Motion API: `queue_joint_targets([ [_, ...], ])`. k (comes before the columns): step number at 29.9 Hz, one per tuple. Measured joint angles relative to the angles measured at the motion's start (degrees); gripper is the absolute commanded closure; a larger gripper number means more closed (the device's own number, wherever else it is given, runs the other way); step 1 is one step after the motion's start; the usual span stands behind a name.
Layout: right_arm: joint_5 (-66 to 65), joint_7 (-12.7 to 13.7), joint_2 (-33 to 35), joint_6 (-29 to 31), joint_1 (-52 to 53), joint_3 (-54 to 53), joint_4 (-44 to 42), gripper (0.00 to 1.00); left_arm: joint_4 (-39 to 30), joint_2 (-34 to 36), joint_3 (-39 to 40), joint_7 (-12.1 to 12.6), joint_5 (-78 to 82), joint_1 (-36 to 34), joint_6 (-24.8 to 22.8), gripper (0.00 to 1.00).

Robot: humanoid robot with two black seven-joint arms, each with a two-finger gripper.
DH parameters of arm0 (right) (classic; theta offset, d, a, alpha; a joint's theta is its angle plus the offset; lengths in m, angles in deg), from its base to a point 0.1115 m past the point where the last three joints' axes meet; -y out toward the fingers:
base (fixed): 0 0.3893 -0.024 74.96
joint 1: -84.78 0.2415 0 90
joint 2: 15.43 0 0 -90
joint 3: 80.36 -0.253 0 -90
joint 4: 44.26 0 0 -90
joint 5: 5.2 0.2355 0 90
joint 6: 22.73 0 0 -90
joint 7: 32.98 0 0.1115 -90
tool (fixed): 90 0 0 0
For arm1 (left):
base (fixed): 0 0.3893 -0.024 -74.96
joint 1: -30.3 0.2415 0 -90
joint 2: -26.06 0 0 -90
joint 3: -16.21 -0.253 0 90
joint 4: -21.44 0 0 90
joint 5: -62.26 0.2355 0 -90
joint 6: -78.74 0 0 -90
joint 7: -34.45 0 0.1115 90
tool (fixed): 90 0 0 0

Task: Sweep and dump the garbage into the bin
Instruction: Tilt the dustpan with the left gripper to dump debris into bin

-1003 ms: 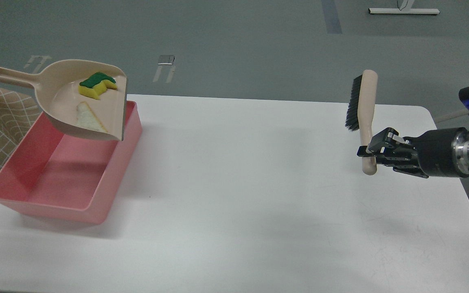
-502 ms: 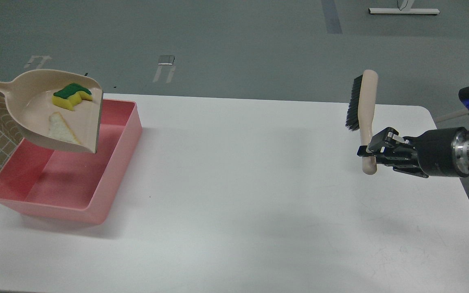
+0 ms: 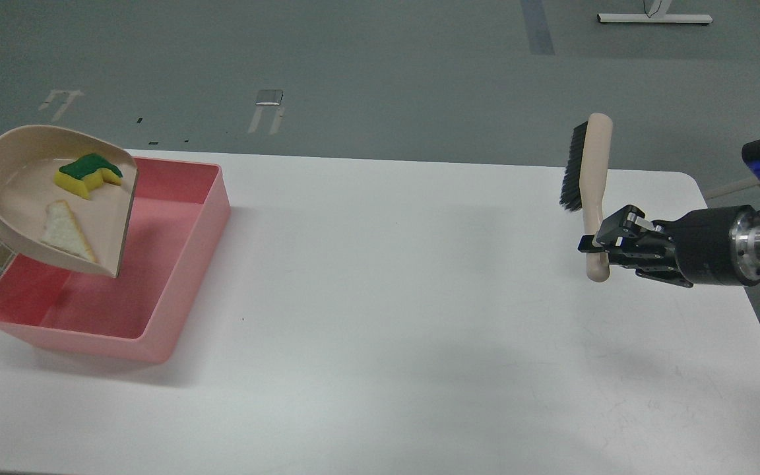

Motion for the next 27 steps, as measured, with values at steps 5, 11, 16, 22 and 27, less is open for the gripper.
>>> queue_joint_targets([
  [5, 0.0, 0.0, -0.2, 0.0, 0.0, 0.0, 0.0, 1.00, -1.0, 0.6, 1.0, 0.0, 4.4, -0.6, 1.5, 1.00],
  [11, 0.0, 0.0, -0.5, 0.0, 0.0, 0.0, 0.0, 1.00, -2.7, 1.2, 3.2, 0.0, 10.0, -0.7, 3.5, 1.00],
  [16, 0.0, 0.0, -0.7, 0.0, 0.0, 0.0, 0.0, 1.00, -4.9, 2.0, 3.9, 0.0, 16.0, -0.9, 6.4, 1.00],
  [22, 0.0, 0.0, -0.7, 0.0, 0.0, 0.0, 0.0, 1.00, -6.7, 3.2, 4.0, 0.0, 21.3, -1.7, 9.3, 1.00],
  [27, 0.0, 0.0, -0.8, 0.0, 0.0, 0.0, 0.0, 1.00, -6.8, 3.8, 4.0, 0.0, 24.9, -1.8, 12.6, 1.00],
])
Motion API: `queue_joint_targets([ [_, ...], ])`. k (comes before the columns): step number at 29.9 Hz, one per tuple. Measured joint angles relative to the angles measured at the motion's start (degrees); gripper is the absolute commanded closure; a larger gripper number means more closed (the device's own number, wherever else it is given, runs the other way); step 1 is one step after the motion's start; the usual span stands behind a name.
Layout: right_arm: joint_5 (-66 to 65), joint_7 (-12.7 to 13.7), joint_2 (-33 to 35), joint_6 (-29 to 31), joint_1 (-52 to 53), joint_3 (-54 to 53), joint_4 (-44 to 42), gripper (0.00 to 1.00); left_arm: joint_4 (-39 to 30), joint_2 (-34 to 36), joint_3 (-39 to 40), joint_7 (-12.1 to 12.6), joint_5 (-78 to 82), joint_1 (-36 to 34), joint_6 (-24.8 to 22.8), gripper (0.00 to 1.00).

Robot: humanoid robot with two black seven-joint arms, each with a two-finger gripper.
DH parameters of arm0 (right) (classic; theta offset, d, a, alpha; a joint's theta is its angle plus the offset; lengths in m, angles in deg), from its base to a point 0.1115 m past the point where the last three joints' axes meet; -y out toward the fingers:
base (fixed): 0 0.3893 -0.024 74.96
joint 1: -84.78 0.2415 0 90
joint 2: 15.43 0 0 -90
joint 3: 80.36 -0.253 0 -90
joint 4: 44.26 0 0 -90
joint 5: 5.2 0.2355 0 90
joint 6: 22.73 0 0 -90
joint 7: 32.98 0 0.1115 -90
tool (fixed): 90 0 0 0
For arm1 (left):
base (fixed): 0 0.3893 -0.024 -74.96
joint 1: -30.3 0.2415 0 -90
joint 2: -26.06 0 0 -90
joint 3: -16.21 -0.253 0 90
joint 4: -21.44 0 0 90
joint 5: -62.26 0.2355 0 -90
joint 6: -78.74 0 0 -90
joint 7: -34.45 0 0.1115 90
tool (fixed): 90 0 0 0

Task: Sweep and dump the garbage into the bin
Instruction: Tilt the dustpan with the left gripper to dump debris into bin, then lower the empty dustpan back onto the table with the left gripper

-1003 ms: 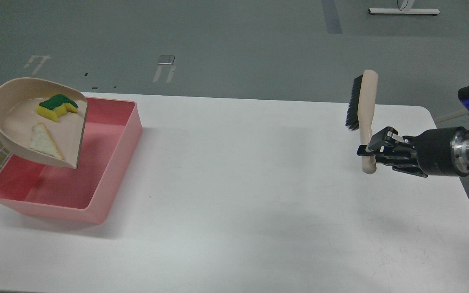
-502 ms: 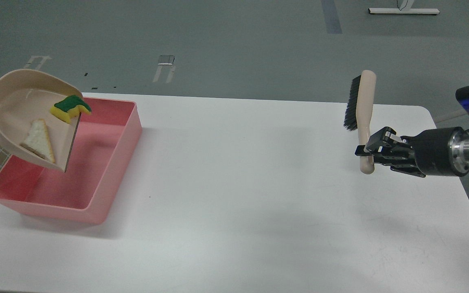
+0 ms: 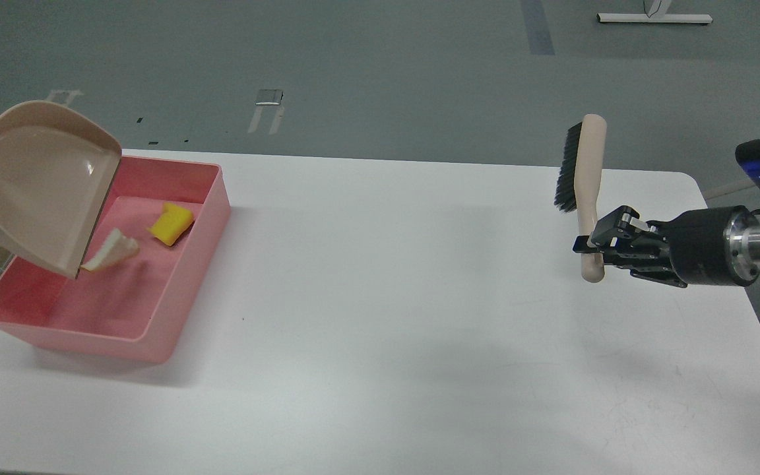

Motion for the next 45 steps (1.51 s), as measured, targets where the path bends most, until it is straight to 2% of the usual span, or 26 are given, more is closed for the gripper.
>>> queue_joint_targets([
  [5, 0.0, 0.0, -0.1, 0.0, 0.0, 0.0, 0.0, 1.00, -0.4, 0.2, 0.0, 0.0, 2.2, -0.2, 2.4, 1.00],
  [11, 0.0, 0.0, -0.1, 0.0, 0.0, 0.0, 0.0, 1.00, -0.4, 0.2, 0.1, 0.0, 0.5, -2.2, 1.4, 1.00],
  [13, 0.0, 0.0, -0.1, 0.0, 0.0, 0.0, 0.0, 1.00, -0.4, 0.0, 0.3, 0.0, -2.2, -3.2, -0.6, 1.00],
  [21, 0.0, 0.0, -0.4, 0.0, 0.0, 0.0, 0.0, 1.00, -0.4, -3.9, 0.7, 0.0, -19.0, -8.8, -14.0, 1.00],
  [25, 0.0, 0.0, -0.5, 0.0, 0.0, 0.0, 0.1, 1.00, -0.4, -7.8, 0.7, 0.0, -24.1, -9.3, -16.8, 1.00],
  [30, 0.0, 0.0, -0.7, 0.0, 0.0, 0.1, 0.1, 1.00, -0.5, -14.6, 0.5, 0.0, -25.2, -8.6, -16.3, 1.00],
  [45, -0.1, 0.0, -1.2, 0.0, 0.0, 0.2, 0.1, 1.00, -0.4, -37.1, -1.3, 0.0, -24.9, -6.1, -6.3, 1.00],
])
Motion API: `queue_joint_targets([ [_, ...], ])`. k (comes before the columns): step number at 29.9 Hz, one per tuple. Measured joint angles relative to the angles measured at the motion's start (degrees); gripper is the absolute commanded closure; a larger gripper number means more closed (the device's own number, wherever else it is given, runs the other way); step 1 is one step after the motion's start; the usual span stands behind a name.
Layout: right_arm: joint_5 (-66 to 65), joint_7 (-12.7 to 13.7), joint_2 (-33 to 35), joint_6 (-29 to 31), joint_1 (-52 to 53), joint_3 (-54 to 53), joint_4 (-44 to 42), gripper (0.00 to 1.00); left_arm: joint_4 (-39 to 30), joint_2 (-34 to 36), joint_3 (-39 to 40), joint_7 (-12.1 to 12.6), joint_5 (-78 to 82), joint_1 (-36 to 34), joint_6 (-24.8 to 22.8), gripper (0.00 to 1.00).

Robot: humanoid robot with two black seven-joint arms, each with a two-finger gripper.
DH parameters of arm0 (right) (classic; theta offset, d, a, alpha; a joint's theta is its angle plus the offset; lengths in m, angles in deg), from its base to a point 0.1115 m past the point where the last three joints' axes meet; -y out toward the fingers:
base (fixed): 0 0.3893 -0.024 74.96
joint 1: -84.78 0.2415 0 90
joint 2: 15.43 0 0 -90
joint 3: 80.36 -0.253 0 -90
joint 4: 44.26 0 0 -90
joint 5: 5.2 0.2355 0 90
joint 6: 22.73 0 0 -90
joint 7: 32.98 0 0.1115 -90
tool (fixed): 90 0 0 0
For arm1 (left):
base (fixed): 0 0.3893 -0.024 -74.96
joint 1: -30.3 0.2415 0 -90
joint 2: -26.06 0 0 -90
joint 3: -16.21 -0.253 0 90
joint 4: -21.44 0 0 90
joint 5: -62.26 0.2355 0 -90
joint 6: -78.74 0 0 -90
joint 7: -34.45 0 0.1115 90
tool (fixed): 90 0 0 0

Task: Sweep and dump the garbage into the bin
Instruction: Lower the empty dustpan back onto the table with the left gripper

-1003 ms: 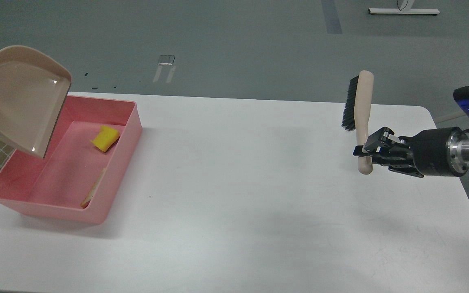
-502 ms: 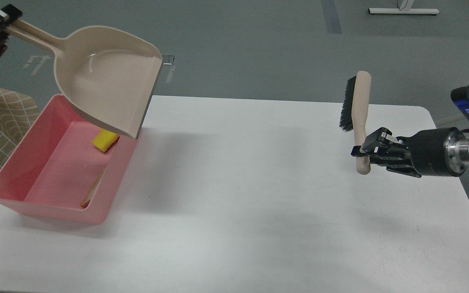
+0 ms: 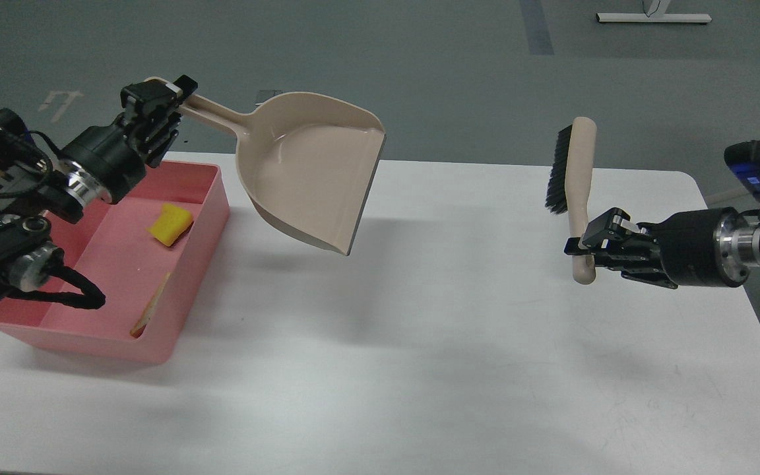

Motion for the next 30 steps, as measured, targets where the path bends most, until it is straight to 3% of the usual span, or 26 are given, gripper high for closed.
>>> queue_joint_targets([
  [14, -0.3, 0.0, -0.4, 0.0, -0.1, 0.1, 0.0, 1.00, 1.0, -15.1, -8.4, 0.0, 0.7, -0.7, 11.1, 1.00],
  [30, -3.7, 0.0, 0.6, 0.0, -2.8, 1.7, -0.2, 1.00, 5.7, -19.9, -15.0, 0.0, 0.6, 0.0, 20.6, 1.00],
])
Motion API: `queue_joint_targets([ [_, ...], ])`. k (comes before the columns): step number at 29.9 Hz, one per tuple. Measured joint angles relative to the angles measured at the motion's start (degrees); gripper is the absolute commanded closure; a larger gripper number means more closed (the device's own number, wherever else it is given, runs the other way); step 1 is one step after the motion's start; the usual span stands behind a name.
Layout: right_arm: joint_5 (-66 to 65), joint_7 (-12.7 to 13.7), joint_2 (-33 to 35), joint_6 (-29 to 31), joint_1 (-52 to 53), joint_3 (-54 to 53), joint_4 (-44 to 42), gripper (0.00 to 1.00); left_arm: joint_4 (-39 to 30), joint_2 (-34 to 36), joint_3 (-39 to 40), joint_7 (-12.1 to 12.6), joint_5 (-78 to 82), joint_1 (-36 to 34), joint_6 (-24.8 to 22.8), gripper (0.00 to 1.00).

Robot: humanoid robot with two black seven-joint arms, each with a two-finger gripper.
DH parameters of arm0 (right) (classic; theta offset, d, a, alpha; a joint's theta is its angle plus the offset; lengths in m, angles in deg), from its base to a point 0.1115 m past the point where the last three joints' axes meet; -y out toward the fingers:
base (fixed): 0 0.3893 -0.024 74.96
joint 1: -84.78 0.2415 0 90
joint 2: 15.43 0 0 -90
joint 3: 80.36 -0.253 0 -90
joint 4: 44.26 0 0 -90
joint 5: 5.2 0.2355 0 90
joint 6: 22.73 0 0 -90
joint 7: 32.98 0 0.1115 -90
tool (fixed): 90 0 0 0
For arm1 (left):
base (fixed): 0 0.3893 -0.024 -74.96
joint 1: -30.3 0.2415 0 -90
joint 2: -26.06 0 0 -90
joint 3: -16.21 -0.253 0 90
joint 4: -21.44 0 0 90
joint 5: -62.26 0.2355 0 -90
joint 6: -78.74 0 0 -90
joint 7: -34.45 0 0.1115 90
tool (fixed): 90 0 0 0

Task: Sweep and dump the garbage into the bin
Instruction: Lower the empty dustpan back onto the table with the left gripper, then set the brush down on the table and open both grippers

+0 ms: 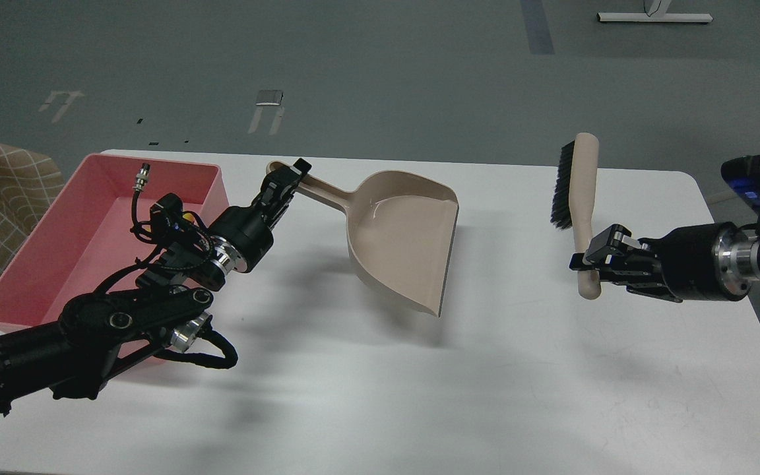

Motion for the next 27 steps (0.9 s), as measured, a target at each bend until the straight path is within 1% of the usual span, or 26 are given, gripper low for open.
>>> queue_joint_targets([
  [11, -1.0, 0.0, 0.2, 0.0, -1.1, 3.6, -1.9, 1.00, 2.1, -0.5, -1.7, 0.0, 0.0, -0.1, 1.5, 1.00],
  [18, -1.1, 0.0, -0.6, 0.0, -1.3, 4.8, -3.7, 1.00, 4.4, -3.2, -1.8, 0.0, -0.1, 1.1, 1.6, 1.00],
  [27, -1.1, 0.0, -0.9, 0.0, -2.6, 4.9, -3.9, 1.00, 4.9, -4.9, -1.7, 0.0, -0.1, 1.5, 1.6, 1.00],
])
